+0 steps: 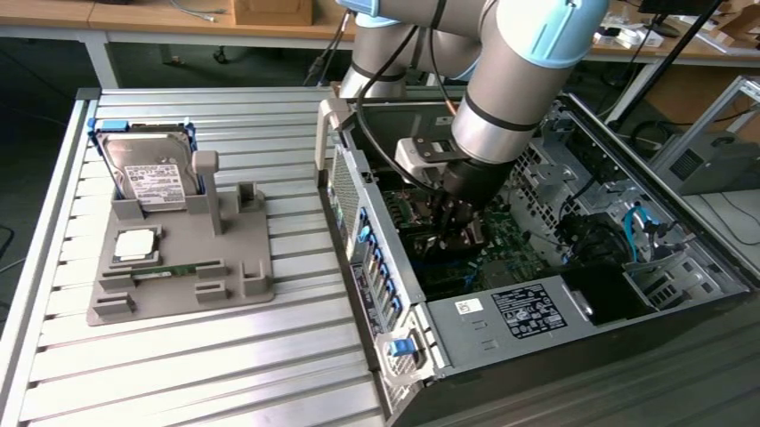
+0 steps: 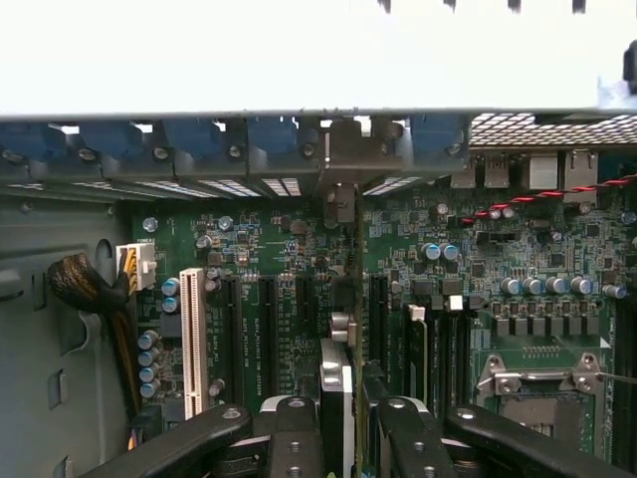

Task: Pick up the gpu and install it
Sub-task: 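Insert the gpu into the slot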

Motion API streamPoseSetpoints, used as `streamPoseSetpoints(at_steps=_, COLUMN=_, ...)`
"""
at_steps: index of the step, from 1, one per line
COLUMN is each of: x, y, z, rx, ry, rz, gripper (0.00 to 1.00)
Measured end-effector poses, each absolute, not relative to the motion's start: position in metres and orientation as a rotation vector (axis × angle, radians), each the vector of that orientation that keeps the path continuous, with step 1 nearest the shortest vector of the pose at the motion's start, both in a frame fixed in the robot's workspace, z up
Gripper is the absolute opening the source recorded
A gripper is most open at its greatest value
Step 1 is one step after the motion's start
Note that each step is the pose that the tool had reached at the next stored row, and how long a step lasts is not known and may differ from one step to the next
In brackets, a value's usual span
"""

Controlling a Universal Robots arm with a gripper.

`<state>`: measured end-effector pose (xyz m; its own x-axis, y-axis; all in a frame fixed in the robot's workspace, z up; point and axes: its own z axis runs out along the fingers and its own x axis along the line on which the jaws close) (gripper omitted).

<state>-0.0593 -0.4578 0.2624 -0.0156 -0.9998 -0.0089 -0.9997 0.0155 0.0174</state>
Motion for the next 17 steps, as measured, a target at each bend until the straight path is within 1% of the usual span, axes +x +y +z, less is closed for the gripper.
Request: streamPoseSetpoints(at_steps=17, x=-0.0593, y=-0.4573, z=0.2586, rx=2.202, ry=-2.229, rz=-0.025, gripper=0.27)
